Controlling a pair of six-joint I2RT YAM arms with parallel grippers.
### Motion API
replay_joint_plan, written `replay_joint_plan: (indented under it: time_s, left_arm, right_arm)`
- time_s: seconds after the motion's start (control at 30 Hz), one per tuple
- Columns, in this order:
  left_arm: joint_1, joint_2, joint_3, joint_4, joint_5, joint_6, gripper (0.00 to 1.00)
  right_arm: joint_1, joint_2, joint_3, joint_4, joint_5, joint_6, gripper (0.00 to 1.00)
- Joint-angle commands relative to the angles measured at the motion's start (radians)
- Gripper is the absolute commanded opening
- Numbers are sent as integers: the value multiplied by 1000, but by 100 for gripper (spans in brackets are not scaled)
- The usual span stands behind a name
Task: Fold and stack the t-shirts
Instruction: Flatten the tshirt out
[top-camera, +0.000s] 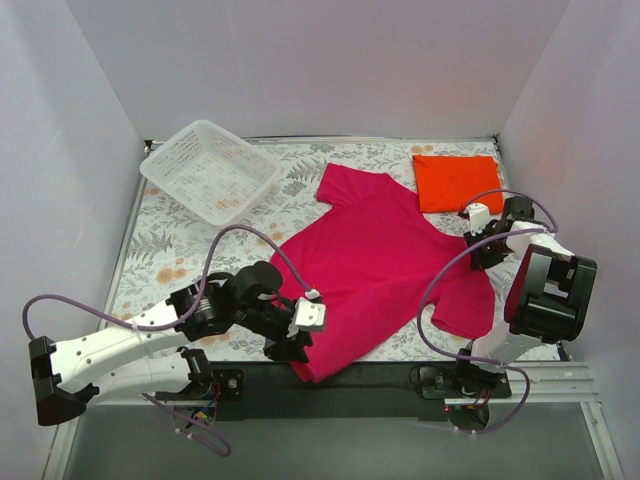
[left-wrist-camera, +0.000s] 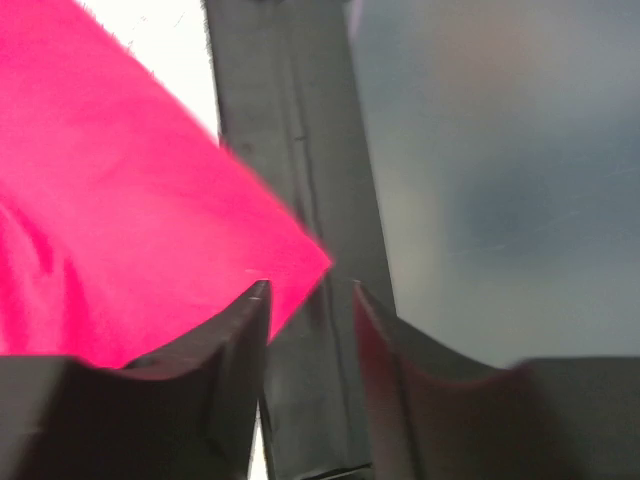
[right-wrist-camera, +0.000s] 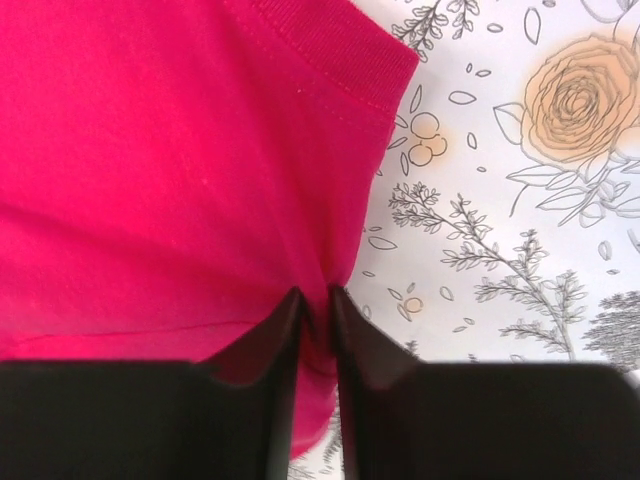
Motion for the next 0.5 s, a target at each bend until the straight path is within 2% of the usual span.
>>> replay_joint_plan:
  time_s: [0.0, 0.03, 0.07, 0.1, 0.13, 0.17, 0.2, 0.23, 0.3, 0.33, 0.37, 0.4, 0.47]
  left_arm:
    - [-1, 27, 68, -24, -103, -37, 41]
    - [-1, 21, 86, -14, -145, -48, 43]
    - [-3, -2, 88, 36, -280, -68, 50]
    - [-3, -24, 81, 80, -377, -116, 59]
    - [-3, -42, 62, 122, -498, -217, 69]
    - [-3, -57, 47, 163, -592, -271, 88]
    - [2, -85, 32, 244, -812, -322, 96]
    - [8, -90, 18, 277, -876, -414, 98]
    - [34, -56, -11, 328, -953, -477, 98]
    - [88, -24, -13, 332, -955, -521, 98]
    - [122, 10, -1, 320, -950, -604, 98]
    - [215, 84, 8, 316, -899, -647, 96]
    - [314, 145, 16, 347, -811, -716, 93]
  right_arm:
    - [-8, -46, 49, -48, -26, -74, 25]
    - [-8, -55, 58, -58, -59, -92, 30]
    - [-8, -73, 61, -75, -79, -101, 39]
    - [-7, -81, 67, -86, -96, -108, 42]
    - [-7, -87, 76, -98, -138, -115, 45]
    - [-8, -99, 87, -106, -159, -124, 50]
    - [-7, -103, 90, -114, -181, -124, 52]
    - [-7, -107, 95, -118, -226, -126, 52]
    - [-7, -110, 113, -140, -283, -132, 53]
    - [-2, -109, 121, -150, -341, -132, 53]
    - [1, -101, 139, -163, -374, -132, 53]
    - [9, -99, 147, -189, -444, -132, 54]
    - [18, -93, 156, -198, -506, -117, 53]
